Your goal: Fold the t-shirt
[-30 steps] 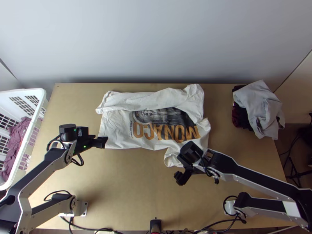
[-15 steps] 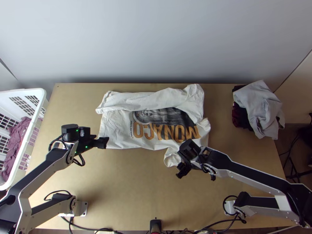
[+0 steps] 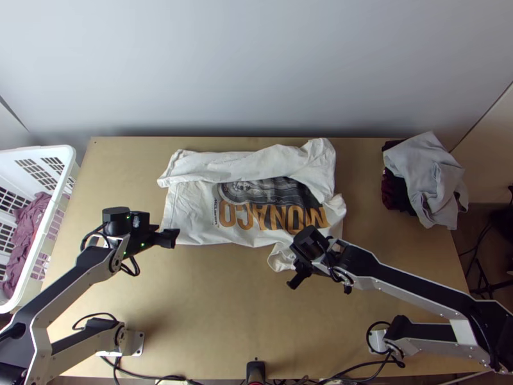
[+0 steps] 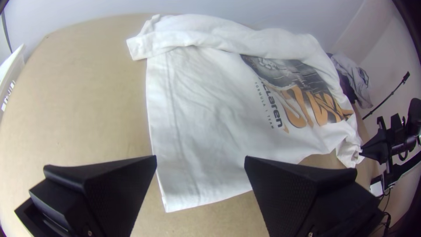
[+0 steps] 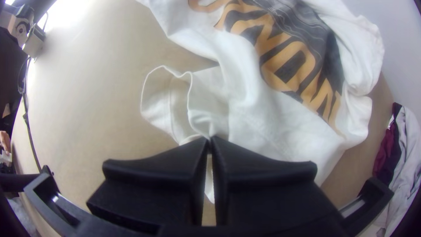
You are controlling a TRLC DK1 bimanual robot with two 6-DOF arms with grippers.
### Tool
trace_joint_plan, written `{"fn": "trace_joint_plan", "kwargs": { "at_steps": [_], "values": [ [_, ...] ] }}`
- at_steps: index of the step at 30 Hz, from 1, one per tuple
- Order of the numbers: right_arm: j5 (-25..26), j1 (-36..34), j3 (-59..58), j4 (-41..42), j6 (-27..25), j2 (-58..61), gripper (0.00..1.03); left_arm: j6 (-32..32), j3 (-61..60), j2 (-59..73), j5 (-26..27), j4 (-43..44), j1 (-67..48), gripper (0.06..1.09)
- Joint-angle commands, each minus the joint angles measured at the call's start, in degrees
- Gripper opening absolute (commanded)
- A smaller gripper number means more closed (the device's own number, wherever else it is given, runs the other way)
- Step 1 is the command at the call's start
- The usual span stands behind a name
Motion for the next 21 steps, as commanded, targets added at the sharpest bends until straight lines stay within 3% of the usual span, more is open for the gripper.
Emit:
{"fn": "trace_joint_plan", "kwargs": {
  "at_steps": [1, 12, 17, 18, 19, 20, 21],
  "values": [
    [0.1, -0.02, 0.34, 0.57, -0.13, -0.06, 0.03, -0.27, -0.64, -0.72, 0.01, -1.88, 0.12, 1.03],
    [0.54, -0.46, -0.1, 1.01, -0.39, -0.15, 0.03, 1.93, -0.47, -1.69, 0.09, -5.84, 1.7, 1.03],
    [0.72, -0.73, -0.1, 1.01, -0.57, -0.15, 0.03, 1.4, -0.03, -1.87, 1.68, -9.71, -2.26, 0.97],
    [0.98, -0.73, 0.07, 1.09, -0.48, -0.15, 0.03, 2.28, -0.64, -2.22, 2.12, -10.76, -3.93, 0.89],
    [1.42, -0.64, 0.42, 1.01, -0.48, -0.23, 0.03, 2.28, -1.0, -2.83, 3.17, -11.64, -5.51, 0.7],
    [1.51, -0.38, 0.86, 1.01, -0.48, -0.85, 0.03, 1.67, -0.91, -3.89, 5.46, -13.22, -7.27, 0.35],
    [1.42, 0.24, 1.22, 1.01, -0.22, -1.82, 0.03, -0.09, -0.91, -5.47, 8.36, -14.28, -9.29, 0.08]
  ]
}}
